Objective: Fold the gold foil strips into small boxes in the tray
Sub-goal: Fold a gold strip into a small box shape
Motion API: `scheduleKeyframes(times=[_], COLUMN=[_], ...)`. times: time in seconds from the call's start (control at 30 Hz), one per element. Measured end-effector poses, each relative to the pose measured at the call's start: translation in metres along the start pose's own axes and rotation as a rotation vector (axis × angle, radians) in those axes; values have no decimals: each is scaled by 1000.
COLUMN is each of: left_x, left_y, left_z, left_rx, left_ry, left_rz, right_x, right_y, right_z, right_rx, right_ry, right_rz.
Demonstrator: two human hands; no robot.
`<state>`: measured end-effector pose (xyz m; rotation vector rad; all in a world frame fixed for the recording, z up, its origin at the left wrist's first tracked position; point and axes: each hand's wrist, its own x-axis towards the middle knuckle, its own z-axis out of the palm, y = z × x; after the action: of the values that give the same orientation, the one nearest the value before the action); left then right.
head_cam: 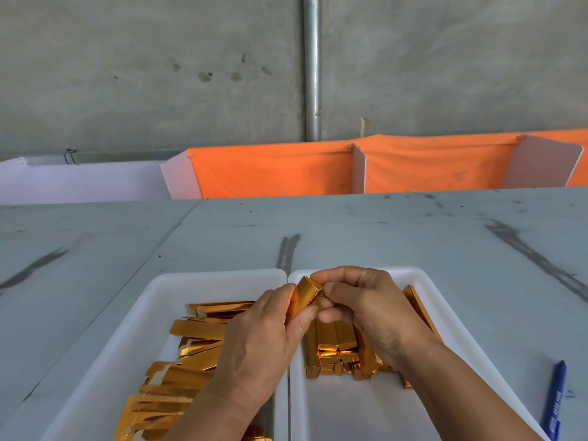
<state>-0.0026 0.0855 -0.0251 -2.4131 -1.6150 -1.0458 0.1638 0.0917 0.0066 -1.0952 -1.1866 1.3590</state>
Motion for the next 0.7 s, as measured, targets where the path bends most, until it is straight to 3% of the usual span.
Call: scheduleKeyframes(times=[0.7], left_x=[0], left_y=[4], left_z=[-4], left_rx=[-5], left_ry=[-7], left_rz=[1], right_x=[-4], right_y=[4], right_z=[6], right_rx=[-278], right_ry=[58], right_rz=[-139])
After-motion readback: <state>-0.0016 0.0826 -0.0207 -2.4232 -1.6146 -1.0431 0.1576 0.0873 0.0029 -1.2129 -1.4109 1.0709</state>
